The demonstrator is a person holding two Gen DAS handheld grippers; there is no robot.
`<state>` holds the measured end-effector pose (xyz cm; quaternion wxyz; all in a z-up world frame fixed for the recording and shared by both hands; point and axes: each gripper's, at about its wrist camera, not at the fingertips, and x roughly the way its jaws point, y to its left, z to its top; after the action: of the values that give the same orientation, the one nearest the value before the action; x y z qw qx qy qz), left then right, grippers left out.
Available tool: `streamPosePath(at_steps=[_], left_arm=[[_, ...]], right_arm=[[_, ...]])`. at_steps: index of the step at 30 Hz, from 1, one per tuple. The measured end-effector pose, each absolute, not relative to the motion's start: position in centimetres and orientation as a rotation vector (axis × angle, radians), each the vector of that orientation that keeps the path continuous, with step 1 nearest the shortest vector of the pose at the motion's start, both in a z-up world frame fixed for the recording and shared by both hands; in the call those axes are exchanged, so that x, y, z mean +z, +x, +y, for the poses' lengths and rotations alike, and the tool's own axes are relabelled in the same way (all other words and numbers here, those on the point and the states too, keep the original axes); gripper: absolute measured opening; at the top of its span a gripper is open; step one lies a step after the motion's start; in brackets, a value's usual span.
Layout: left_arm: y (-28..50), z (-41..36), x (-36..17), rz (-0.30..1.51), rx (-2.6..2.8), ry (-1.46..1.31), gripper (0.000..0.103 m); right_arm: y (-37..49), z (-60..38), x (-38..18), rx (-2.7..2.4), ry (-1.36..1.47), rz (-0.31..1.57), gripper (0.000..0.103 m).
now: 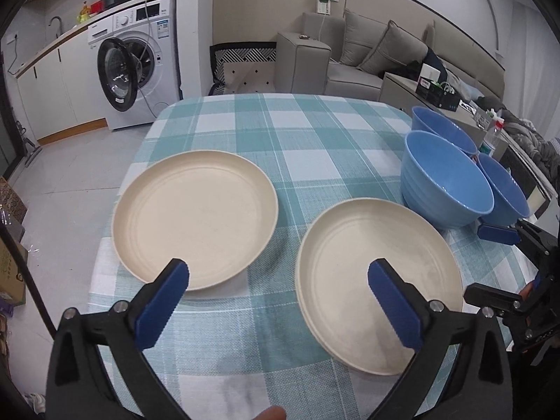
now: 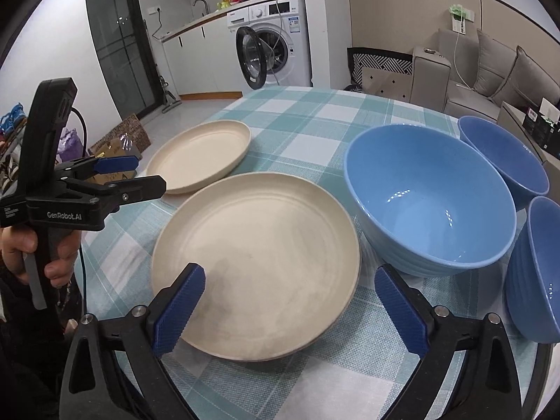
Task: Organize plates and bowls
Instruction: 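Raise both open tools away from the plates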
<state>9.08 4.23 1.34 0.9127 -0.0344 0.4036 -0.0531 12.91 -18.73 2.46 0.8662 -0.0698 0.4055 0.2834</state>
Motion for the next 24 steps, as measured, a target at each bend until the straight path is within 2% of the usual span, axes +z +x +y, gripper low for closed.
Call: streamPosePath(at_steps=[24], left_arm=[[8.1,10.7,3.2,0.761,0.022,-0.2,0.103]], right_arm=[[14.6,-16.1,9.3,0.621,-0.054,0.779,0.102]])
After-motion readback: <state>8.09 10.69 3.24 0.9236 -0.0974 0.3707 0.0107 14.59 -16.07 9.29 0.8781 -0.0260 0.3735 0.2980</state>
